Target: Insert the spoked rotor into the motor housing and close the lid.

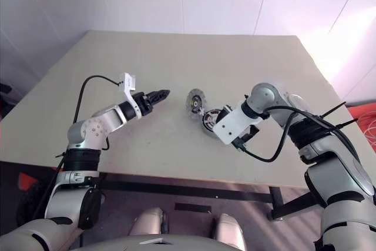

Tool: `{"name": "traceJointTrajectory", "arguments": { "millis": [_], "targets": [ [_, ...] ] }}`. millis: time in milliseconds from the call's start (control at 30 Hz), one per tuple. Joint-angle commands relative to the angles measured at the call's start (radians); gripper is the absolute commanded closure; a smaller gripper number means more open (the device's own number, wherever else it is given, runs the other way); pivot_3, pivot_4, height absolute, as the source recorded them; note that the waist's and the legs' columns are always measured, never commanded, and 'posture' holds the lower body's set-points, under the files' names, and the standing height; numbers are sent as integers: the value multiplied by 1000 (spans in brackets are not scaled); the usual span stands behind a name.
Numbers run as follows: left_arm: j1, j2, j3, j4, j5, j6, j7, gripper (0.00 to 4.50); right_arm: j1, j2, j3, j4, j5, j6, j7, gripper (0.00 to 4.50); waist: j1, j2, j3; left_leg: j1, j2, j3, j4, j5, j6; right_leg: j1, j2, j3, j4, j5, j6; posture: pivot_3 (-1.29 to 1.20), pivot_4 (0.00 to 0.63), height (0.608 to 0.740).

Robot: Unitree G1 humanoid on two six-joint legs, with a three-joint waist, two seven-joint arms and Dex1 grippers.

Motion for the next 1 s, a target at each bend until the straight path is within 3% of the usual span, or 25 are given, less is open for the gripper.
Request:
{"name": "traceJointTrajectory", "arguments": {
  "millis": [33, 833, 933, 1000],
  "targets": [
    [-6, 1, 12, -37, -10, -22, 2, 1914, -24, -17, -7, 7, -7, -26, 12, 24, 0, 0, 0, 0, 0, 0, 0, 0, 0, 0, 0, 0, 0, 0, 0, 0, 0, 740],
    [-8, -2, 15, -26, -9, -45, 9, 1914, 1, 27, 22, 14, -40, -31, 1, 24, -1, 0, 0, 1, 1, 0, 3, 0, 0, 0, 0, 0, 4, 0, 0, 0, 0, 740],
    [-6, -2, 17, -29, -10, -45, 12, 1914, -6, 38, 21, 32, -49, -33, -6, 550, -2, 0, 0, 2, 1, 0, 4, 0, 0, 1, 0, 0, 5, 0, 0, 0, 0, 740],
    [-4, -4, 17, -33, -11, -46, 15, 1914, -9, 42, 19, 40, -53, -35, -11, 1237, -1, 0, 0, 2, 1, 0, 4, 0, 0, 1, 0, 0, 5, 0, -1, 0, 0, 740]
  ]
}}
